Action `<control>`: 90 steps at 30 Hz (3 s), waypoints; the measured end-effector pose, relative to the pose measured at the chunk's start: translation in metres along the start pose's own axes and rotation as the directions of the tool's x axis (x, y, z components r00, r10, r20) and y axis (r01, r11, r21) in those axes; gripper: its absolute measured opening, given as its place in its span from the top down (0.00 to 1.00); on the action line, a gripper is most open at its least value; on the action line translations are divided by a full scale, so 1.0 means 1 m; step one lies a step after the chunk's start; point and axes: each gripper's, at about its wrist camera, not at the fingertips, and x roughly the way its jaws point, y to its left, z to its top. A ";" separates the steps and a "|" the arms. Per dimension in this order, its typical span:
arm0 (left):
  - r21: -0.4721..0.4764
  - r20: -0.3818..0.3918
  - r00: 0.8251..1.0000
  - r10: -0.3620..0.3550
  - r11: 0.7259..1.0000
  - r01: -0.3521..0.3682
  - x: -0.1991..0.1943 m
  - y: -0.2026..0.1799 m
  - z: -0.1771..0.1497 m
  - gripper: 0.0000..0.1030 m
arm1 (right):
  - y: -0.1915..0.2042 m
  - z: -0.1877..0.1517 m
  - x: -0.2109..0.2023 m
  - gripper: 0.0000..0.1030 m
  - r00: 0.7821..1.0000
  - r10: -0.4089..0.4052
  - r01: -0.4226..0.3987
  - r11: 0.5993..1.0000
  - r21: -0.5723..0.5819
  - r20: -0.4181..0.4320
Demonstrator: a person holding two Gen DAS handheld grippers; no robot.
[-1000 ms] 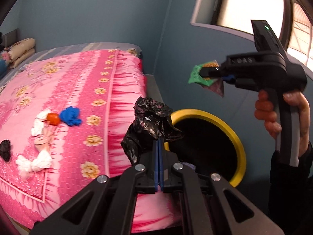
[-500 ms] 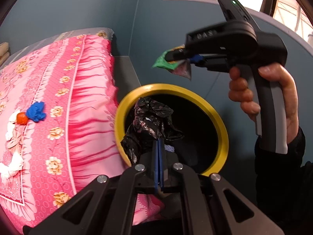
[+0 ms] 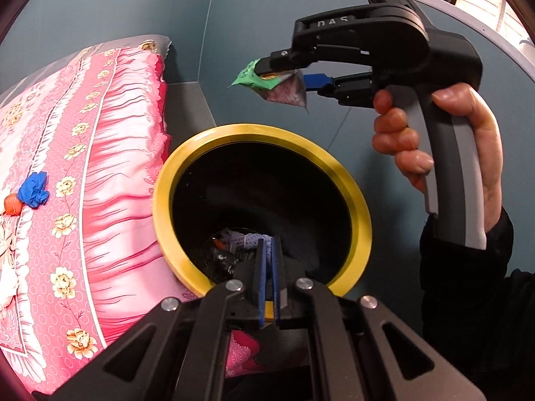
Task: Collect trash
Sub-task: 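Open the left tool while the right tool opens, dropping bag and packet into the bin, then move both tools back to the bed toward the black bag and blue cloth, then grasp the black plastic bag with the left tool while the right tool grasps the blue cloth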
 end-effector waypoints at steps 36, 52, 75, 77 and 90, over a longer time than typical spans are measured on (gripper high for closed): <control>-0.310 0.196 0.938 0.285 0.926 -0.217 -0.115 0.130 -0.024 0.17 | 0.112 0.003 0.004 0.08 0.988 0.104 -0.070 0.959 -0.273 0.113; -0.595 0.118 0.809 0.576 0.693 -0.407 -0.192 0.275 -0.089 0.11 | 0.241 -0.027 0.135 0.08 0.982 0.191 -0.163 0.811 -0.562 -0.009; -0.731 -0.129 0.731 0.670 0.434 -0.527 -0.181 0.466 -0.144 0.11 | 0.305 -0.062 0.362 0.08 0.973 -0.152 -0.028 0.673 -0.739 -0.176; -0.739 -0.133 0.734 0.666 0.427 -0.521 -0.178 0.479 -0.144 0.11 | 0.307 -0.064 0.373 0.08 0.969 -0.178 -0.012 0.657 -0.754 -0.170; -0.698 -0.153 0.778 0.610 0.491 -0.521 -0.133 0.517 -0.134 0.36 | 0.313 -0.069 0.424 0.16 0.933 -0.292 0.027 0.638 -0.770 -0.209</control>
